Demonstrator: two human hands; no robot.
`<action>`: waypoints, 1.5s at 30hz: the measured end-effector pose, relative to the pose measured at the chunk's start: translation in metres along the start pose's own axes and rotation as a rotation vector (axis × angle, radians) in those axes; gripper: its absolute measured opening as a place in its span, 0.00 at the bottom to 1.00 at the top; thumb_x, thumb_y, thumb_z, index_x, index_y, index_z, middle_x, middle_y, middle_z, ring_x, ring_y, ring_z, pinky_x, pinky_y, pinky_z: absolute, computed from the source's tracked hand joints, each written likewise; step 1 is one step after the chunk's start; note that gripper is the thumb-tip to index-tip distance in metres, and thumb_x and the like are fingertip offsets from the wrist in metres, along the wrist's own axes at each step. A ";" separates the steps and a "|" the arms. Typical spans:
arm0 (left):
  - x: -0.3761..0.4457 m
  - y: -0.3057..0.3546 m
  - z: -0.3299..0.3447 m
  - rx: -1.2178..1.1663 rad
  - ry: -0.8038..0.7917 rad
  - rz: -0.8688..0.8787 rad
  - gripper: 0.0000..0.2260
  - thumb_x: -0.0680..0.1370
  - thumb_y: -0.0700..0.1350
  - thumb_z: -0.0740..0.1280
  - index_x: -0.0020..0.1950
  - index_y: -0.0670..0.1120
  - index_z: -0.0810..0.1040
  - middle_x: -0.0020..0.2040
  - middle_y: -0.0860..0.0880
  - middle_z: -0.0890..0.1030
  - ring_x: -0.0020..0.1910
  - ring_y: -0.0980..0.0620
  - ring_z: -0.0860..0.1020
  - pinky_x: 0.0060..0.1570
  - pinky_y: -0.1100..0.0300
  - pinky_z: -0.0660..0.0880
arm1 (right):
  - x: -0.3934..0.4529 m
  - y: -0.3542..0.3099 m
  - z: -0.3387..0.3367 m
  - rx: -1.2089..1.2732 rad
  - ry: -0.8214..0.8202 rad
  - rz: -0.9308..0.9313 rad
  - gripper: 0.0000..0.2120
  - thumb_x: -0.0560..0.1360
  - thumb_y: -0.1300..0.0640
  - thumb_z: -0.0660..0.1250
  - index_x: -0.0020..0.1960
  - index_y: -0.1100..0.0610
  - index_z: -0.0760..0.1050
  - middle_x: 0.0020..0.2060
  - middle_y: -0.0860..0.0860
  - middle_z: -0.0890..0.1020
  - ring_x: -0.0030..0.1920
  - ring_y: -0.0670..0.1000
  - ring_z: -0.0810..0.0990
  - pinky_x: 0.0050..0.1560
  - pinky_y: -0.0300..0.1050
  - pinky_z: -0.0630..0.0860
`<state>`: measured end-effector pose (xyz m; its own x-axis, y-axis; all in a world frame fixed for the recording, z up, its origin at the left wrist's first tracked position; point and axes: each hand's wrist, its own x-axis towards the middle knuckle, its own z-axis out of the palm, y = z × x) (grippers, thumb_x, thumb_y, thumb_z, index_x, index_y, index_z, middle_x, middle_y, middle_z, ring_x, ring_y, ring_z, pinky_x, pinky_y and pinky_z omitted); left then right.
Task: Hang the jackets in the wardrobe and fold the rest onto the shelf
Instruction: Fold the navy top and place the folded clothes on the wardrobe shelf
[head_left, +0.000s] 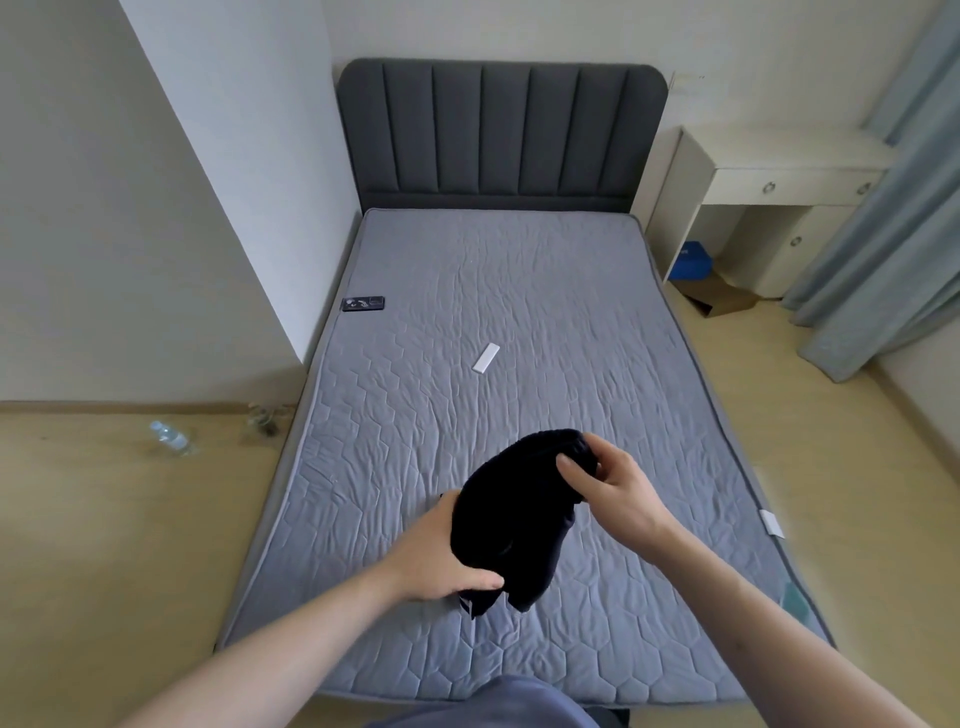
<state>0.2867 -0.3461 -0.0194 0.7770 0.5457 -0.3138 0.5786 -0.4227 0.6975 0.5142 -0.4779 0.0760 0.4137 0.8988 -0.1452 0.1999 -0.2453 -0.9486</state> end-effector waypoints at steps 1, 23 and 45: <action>0.003 0.003 0.004 0.029 0.077 0.016 0.36 0.63 0.65 0.78 0.65 0.67 0.63 0.59 0.70 0.71 0.53 0.74 0.72 0.48 0.69 0.72 | 0.001 0.000 0.000 -0.009 0.015 0.000 0.07 0.83 0.50 0.66 0.55 0.51 0.81 0.49 0.53 0.87 0.53 0.57 0.85 0.60 0.64 0.80; 0.033 -0.028 -0.016 0.367 -0.175 -0.178 0.22 0.78 0.67 0.66 0.41 0.47 0.77 0.33 0.52 0.78 0.35 0.50 0.79 0.34 0.54 0.69 | -0.018 0.138 -0.051 -0.593 -0.209 0.412 0.09 0.76 0.47 0.73 0.44 0.52 0.85 0.39 0.49 0.87 0.40 0.48 0.85 0.45 0.49 0.82; 0.181 0.253 -0.319 0.226 0.855 0.454 0.08 0.78 0.50 0.73 0.55 0.49 0.86 0.53 0.52 0.84 0.52 0.52 0.80 0.57 0.56 0.76 | 0.211 -0.173 -0.223 -0.421 0.520 -0.433 0.07 0.80 0.56 0.66 0.54 0.49 0.82 0.47 0.47 0.85 0.50 0.52 0.83 0.52 0.49 0.79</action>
<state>0.4949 -0.1233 0.3058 0.5475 0.5988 0.5846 0.3737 -0.8000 0.4694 0.7651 -0.3273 0.2718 0.5633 0.6863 0.4601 0.7134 -0.1230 -0.6899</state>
